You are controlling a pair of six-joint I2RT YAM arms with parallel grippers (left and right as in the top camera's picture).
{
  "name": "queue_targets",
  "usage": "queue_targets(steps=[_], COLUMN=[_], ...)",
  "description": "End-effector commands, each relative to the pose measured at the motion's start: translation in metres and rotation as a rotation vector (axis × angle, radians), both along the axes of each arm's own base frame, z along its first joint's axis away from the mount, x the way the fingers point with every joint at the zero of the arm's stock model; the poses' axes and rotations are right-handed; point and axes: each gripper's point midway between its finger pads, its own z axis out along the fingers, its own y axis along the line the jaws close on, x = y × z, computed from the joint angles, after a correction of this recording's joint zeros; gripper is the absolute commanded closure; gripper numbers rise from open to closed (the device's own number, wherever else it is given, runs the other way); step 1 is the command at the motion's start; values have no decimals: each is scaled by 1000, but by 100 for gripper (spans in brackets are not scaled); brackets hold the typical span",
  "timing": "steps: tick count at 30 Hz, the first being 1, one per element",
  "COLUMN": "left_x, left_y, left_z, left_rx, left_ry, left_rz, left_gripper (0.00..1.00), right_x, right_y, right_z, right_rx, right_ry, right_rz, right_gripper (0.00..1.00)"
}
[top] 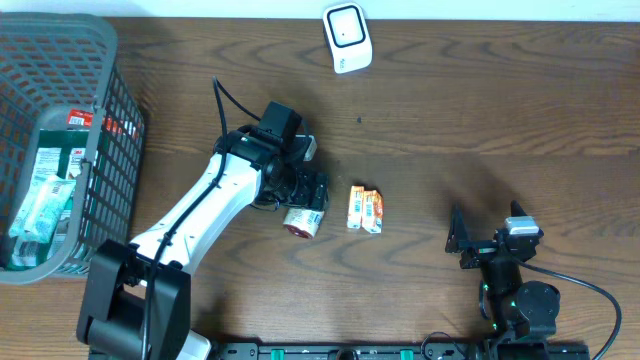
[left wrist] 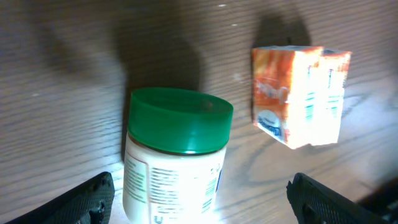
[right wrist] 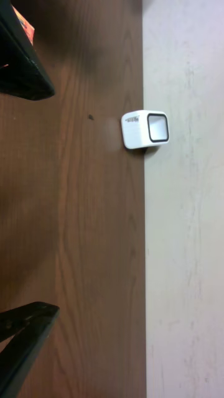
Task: Scan the item barcode
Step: 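Carry the green-lidded jar out and set it beside the orange packs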
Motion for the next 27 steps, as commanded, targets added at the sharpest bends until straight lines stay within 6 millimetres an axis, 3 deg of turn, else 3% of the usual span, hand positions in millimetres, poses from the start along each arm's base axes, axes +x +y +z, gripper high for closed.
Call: queue_targets(steps=[1, 7, 18, 27], left_x=[4, 8, -15, -11], left_y=[7, 20, 24, 20], left_z=[-3, -8, -47, -47], left_rx=[44, 155, 271, 262], left_ry=[-21, -62, -16, -34], left_rz=[1, 1, -49, -52], left_gripper=[9, 9, 9, 10], right_x=[0, 0, 0, 0], right_y=[3, 3, 3, 3], right_z=[-1, -1, -1, -1], right_rx=[-11, -11, -11, -11], right_ry=[2, 2, 2, 2], right_rz=[16, 16, 16, 16], right_gripper=[1, 1, 1, 1])
